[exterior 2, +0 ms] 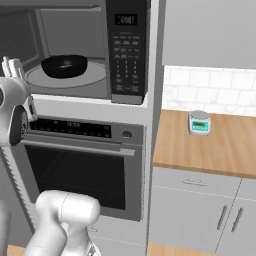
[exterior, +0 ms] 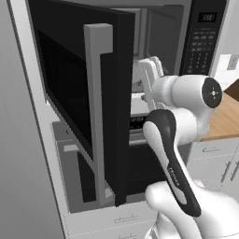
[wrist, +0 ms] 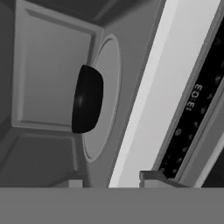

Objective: Open the microwave, place the bowl with waffle inside the microwave, then close the microwave door and turn it on.

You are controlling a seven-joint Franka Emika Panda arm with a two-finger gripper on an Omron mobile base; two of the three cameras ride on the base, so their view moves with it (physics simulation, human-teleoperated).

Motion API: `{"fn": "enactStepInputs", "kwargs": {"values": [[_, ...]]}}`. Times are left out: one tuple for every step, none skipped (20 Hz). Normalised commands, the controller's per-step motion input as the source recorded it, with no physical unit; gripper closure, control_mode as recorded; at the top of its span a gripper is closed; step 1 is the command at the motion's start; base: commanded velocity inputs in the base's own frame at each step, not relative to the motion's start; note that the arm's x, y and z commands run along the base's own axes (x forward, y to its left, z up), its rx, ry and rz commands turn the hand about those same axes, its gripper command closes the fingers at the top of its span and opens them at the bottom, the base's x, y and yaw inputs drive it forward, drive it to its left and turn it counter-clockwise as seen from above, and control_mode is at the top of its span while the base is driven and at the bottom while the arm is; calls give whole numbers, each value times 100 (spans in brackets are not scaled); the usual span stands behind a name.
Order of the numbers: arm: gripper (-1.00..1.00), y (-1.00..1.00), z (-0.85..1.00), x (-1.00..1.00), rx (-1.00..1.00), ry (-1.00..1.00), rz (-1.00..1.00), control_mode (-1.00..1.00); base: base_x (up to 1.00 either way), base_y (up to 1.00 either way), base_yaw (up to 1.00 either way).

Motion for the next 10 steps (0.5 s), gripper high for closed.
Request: {"fn": "enactStepInputs", "kwargs": {"values": [[100,-15,12,-100,0,0,1,-100,0,0,0],[100,-18,10,-100,0,0,1,-100,0,0,0],[100,-19,10,-100,0,0,1,-100,0,0,0],[100,-19,6,-100,0,0,0,-100,0,0,0],[100,-19,7,-100,1,0,0,-100,0,0,0],[100,-10,4,-100,0,0,0,-100,0,0,0],[100,-4,0,-100,0,0,0,-100,0,0,0],[100,-5,0,-100,0,0,0,-100,0,0,0],[100,-5,0,-100,0,0,0,-100,0,0,0],[100,-9,0,-100,0,0,0,-100,0,0,0]]}}
